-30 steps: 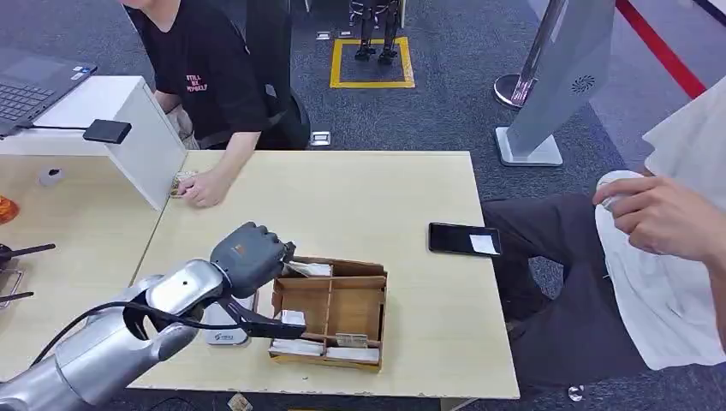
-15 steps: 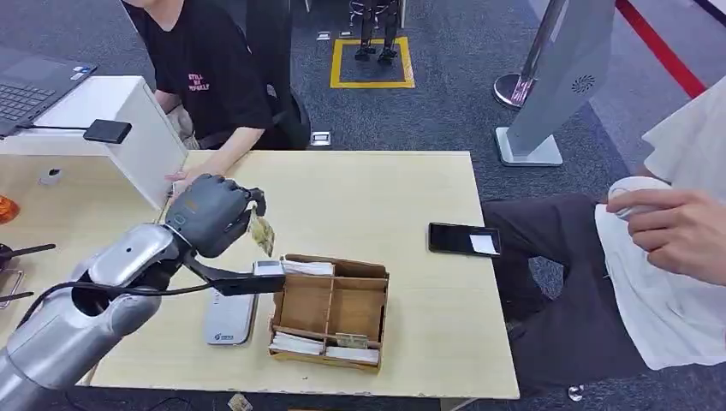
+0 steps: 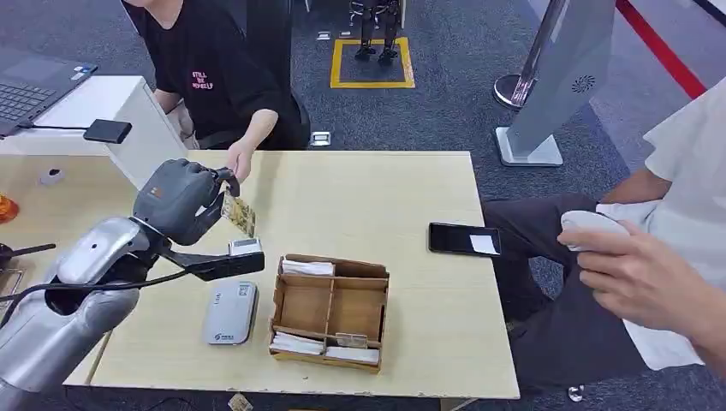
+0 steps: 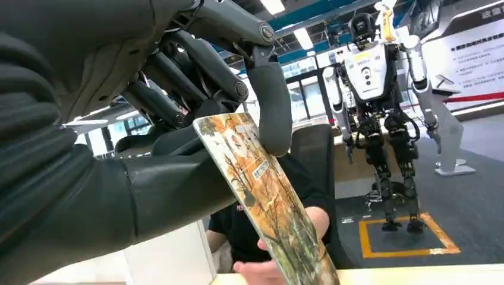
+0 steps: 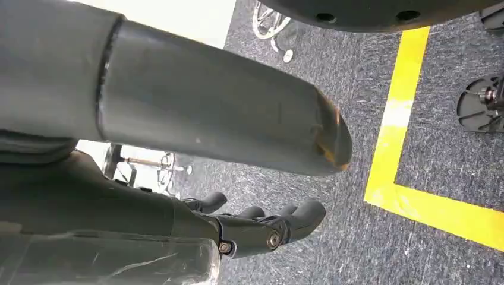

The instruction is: Pass the card to the sensor for recognition and then transmit it.

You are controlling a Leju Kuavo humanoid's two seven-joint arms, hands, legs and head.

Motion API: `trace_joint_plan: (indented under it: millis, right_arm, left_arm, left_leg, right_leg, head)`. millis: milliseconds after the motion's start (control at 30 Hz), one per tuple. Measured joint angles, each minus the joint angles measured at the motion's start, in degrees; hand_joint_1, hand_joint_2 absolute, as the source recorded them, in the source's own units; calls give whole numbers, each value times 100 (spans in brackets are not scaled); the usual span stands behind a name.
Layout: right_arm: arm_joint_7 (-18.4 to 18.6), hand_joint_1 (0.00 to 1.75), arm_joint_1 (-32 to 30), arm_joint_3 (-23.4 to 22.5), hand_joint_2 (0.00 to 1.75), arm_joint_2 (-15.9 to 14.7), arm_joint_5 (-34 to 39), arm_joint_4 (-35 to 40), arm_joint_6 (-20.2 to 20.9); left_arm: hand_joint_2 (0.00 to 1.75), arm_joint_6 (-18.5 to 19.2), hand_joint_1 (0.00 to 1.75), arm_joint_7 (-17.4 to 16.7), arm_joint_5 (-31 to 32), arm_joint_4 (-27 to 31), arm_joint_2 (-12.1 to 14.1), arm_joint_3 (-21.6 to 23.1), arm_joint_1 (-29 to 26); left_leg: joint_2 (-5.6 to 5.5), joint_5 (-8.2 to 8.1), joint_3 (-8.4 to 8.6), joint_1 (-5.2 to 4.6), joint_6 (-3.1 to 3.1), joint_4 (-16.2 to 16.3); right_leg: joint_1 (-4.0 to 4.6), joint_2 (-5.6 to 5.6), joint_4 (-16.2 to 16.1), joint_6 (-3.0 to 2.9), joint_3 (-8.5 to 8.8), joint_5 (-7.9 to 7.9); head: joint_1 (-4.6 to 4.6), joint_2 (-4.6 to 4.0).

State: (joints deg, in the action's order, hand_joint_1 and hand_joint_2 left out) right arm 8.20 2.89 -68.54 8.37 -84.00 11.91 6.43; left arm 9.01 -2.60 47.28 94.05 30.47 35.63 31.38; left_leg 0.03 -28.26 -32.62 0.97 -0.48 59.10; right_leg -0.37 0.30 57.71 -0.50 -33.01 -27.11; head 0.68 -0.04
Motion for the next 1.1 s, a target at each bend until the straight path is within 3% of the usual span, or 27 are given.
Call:
trace_joint_plan:
  millis: [133,433,767,1100]
  right_arm:
    - [-15,0,0,0,0,0,-39,0,15]
    - [-48,0,-2,4,0,-28,-164,0,70]
    - [-48,0,2,22,0,-61,-225,0,72]
    - [-39,0,5,70,0,-66,-262,0,59]
  left_arm:
    - [175,-85,175,50,-352,-116,-116,-278,-65]
    - [175,-258,175,433,-1291,-1033,-596,-1357,-205]
    - [175,-883,175,448,-1370,-1868,-1126,-2196,-285]
    - [175,-1475,175,518,-1213,-2395,-1488,-2793,-328]
  left_leg:
    - [0,0,0,0,0,0]
    - [2,0,1,0,0,0]
    - [1,0,0,0,0,0]
    - [1,0,0,0,0,0]
  right_leg:
    - [0,0,0,0,0,0]
    - [0,3,0,-1,-1,1]
    - [0,2,0,-1,-1,1]
    - [0,3,0,-1,-1,1]
  head:
    - [0,0]
    - [-2,0]
    - [0,0]
    - [0,0]
